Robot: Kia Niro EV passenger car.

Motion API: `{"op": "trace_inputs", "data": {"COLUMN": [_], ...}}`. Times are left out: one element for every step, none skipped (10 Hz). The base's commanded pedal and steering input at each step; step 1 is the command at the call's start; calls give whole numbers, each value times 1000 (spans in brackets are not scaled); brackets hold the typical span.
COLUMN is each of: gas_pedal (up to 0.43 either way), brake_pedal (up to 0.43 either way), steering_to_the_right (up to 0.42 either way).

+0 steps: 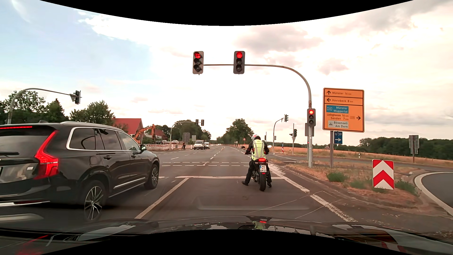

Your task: Follow the waypoints while adhering to traffic rules and regulations

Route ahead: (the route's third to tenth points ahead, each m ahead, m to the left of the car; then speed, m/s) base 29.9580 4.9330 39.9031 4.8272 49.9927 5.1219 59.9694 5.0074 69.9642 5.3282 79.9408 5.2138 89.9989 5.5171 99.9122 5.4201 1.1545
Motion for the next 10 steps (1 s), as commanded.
{"op": "trace_inputs", "data": {"gas_pedal": [0, 0, 0, 0, 0, 0, 0, 0, 0, 0], "brake_pedal": [79, 79, 85, 98, 104, 110, 104, 104, 110, 104], "steering_to_the_right": [10, 9, 9, 8, 8, 8, 8, 8, 8, 8]}}
